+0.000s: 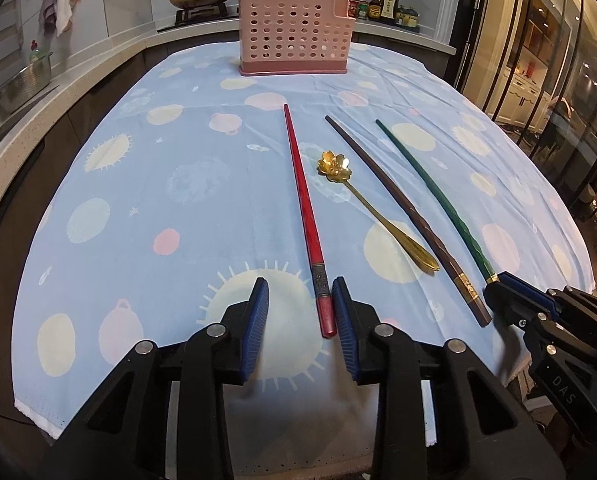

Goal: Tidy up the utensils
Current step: 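Grasp the red chopstick with the left tool while the right tool grasps the green chopstick, then lift the red and green chopsticks and carry them over the pink holder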

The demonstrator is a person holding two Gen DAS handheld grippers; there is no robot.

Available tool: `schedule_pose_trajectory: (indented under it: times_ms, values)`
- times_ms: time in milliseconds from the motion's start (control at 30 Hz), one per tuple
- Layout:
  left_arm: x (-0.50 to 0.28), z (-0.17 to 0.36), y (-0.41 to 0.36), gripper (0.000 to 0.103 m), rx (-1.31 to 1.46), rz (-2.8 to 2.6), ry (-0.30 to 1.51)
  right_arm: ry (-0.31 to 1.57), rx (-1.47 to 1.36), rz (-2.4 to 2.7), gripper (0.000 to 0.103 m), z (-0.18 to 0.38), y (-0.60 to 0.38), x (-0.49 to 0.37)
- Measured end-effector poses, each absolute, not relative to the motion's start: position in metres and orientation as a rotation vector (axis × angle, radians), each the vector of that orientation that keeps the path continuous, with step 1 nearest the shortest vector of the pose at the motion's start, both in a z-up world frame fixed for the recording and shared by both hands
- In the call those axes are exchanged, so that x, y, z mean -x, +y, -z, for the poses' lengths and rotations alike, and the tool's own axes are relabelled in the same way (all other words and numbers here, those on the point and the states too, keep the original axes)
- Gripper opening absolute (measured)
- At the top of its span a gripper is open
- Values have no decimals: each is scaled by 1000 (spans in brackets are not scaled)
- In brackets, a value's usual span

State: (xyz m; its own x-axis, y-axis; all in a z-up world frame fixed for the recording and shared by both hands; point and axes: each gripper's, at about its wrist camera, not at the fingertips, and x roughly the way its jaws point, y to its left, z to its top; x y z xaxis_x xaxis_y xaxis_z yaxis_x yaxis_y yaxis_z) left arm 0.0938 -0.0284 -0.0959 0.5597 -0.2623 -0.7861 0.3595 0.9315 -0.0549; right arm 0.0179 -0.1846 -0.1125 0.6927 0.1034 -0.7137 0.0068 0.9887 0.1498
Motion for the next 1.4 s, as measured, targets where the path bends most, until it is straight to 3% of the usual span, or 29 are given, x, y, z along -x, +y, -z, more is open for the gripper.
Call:
schedule_pose_trajectory:
  times_ms: [67, 200, 733, 1400]
  values:
    - [-93, 96, -29, 15, -108, 385, 913, 806, -151, -56, 7, 112, -186, -17]
    - [-91, 97, -35, 9, -118, 403, 911, 806, -157, -56, 7, 111, -189, -16]
    - [-87, 84, -34, 7, -107, 416, 893, 755, -197, -54, 7, 90, -203, -13]
    - [-118, -29, -29, 7, -48, 433, 608, 451, -211, -28, 7, -26, -244, -43]
